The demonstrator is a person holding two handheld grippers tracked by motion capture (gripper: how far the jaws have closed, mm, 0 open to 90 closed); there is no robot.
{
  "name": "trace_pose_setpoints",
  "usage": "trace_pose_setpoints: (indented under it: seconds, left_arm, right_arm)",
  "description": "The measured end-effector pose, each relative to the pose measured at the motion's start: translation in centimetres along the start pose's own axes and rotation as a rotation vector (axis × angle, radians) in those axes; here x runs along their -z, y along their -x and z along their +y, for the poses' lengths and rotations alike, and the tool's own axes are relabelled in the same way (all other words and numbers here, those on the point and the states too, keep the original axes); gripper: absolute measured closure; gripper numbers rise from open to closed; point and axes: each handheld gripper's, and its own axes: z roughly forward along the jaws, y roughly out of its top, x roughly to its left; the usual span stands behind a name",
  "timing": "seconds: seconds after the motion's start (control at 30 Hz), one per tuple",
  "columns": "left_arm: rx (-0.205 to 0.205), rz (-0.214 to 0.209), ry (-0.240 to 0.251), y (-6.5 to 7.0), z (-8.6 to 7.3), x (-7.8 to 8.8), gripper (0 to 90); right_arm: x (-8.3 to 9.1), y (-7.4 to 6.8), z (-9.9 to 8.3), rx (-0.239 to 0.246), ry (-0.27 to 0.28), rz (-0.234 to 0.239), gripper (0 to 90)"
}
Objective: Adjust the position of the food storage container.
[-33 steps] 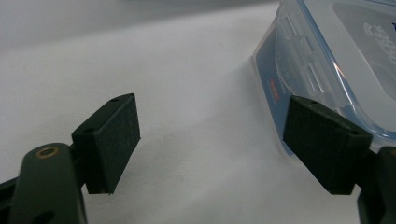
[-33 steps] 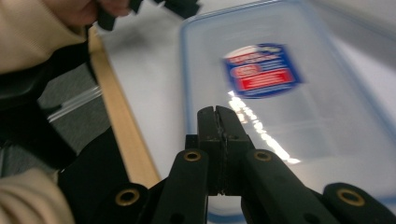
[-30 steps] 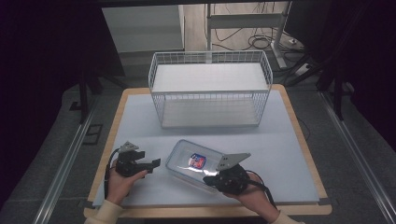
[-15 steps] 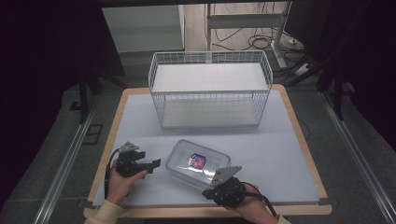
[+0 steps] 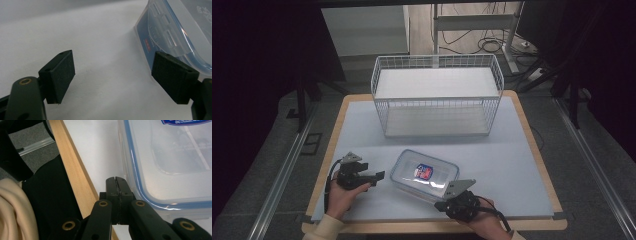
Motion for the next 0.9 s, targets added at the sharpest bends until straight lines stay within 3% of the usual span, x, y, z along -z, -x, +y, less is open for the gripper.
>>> trace_pose_setpoints:
  seconds: [0.3,0.53,0.9]
  left_arm:
    - [-0.004,-0.008,0.003,0.0,0.0,0.0,18.5]
    - [0.001,-0.011,-0.002,0.1,0.0,-0.1,18.5]
    - [-0.001,-0.012,-0.006,0.2,0.0,-0.2,18.4]
  right_arm:
    - [0.7,1.4,-0.4,-0.028,0.015,-0.03,89.8]
    - [1.6,3.8,-0.9,-0.076,0.033,-0.085,89.8]
    - [1.9,5.6,-1.3,-0.115,0.051,-0.131,89.8]
